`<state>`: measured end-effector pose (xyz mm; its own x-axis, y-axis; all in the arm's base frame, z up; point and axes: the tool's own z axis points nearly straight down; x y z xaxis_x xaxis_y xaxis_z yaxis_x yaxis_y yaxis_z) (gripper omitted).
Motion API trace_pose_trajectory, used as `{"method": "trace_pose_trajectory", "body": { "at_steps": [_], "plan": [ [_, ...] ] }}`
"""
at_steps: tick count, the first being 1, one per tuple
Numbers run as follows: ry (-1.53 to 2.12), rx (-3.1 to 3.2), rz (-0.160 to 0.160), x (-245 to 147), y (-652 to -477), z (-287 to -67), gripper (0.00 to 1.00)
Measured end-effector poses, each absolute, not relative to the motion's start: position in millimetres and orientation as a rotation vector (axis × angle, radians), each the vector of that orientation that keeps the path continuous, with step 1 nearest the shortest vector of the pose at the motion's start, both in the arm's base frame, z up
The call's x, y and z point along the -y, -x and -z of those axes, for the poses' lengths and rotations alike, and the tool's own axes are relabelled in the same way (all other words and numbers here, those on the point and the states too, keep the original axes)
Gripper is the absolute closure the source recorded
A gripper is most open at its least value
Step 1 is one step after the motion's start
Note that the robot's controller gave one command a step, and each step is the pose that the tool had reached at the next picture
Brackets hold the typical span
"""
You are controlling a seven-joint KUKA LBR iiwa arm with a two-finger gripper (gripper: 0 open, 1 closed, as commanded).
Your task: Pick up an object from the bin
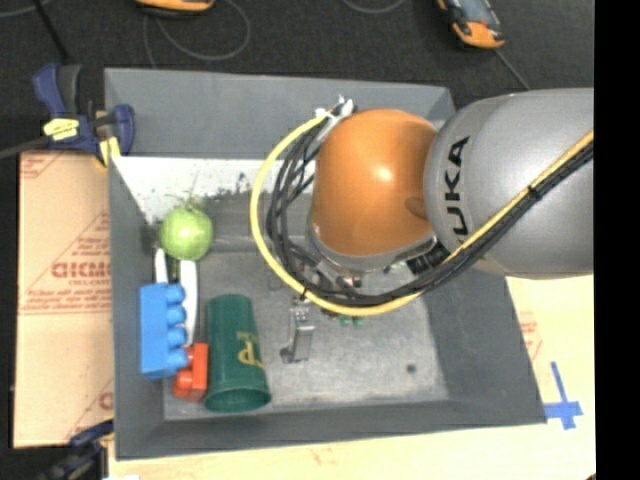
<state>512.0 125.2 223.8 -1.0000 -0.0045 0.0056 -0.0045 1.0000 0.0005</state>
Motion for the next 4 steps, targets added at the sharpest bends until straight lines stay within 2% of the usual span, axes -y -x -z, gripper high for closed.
{"method": "trace_pose_trajectory", "body": {
  "at_steps": [1,2,3,4],
  "plan": [
    [-0.001,3.144,0.003,-124.6,-513.5,-228.3,0.00],
    [-0.368,3.130,-0.001,-172.2,-502.0,-182.7,0.00],
    [-0.456,3.108,0.002,-202.7,-478.0,-160.6,0.00],
    [-0.880,3.017,-0.001,-202.3,-478.2,-133.1,0.00]
  ]
}}
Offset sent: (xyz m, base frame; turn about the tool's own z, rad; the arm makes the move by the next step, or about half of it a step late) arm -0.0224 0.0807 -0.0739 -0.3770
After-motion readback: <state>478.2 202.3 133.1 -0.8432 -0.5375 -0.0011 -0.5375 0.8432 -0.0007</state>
